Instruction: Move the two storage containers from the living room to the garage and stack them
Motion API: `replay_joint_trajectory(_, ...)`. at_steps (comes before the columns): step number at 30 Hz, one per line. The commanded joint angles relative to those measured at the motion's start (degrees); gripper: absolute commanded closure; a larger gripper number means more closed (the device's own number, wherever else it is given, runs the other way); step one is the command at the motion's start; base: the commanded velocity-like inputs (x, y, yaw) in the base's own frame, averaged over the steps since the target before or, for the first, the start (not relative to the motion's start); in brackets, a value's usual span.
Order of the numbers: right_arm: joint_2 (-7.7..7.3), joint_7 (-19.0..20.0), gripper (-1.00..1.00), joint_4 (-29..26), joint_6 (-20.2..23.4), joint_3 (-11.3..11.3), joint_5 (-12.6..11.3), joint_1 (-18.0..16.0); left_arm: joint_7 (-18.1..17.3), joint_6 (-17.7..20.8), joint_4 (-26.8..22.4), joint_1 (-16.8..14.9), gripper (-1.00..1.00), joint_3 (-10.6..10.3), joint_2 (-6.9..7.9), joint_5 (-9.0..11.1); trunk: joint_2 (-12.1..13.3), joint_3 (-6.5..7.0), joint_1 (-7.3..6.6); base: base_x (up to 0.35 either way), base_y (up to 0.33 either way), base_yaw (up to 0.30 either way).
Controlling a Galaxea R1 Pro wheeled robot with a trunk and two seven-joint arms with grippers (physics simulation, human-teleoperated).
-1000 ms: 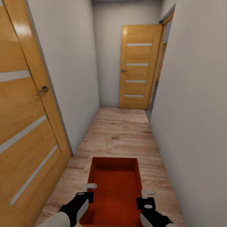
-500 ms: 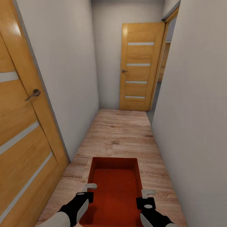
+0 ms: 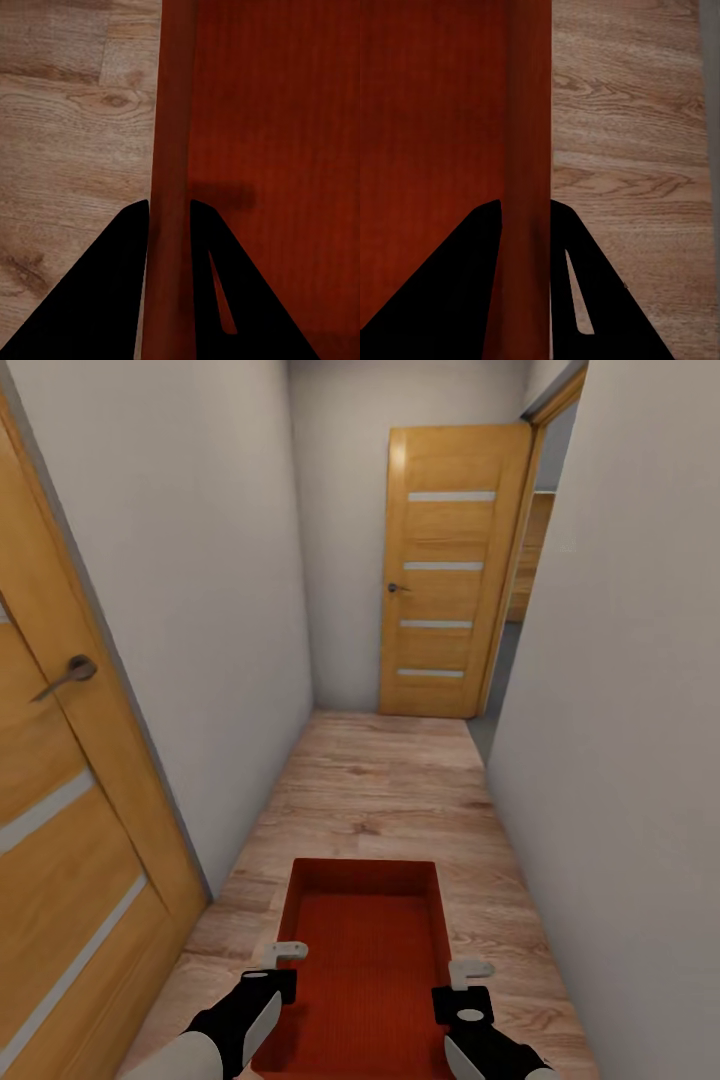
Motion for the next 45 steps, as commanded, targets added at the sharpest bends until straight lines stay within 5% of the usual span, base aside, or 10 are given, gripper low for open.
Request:
replay_joint_trajectory(1,-0.11,-0.6,1.00,0.9,-0.1,-0.4,-0.8,-0.1,0.8,0.5,-0.3,0.0,1.00,-0.3,0.22,-1.4,0.0,-0.05,0.03,0.322,0.000,0.000)
replay_joint_trajectory(45,-0.10,-0.6,1.00,0.9,0.0,-0.4,-0.8,-0.1,0.8,0.6,-0.3,0.0,1.00,-0.3,0.17,-1.4,0.0,-0.05,0.03,0.322,0.000,-0.019)
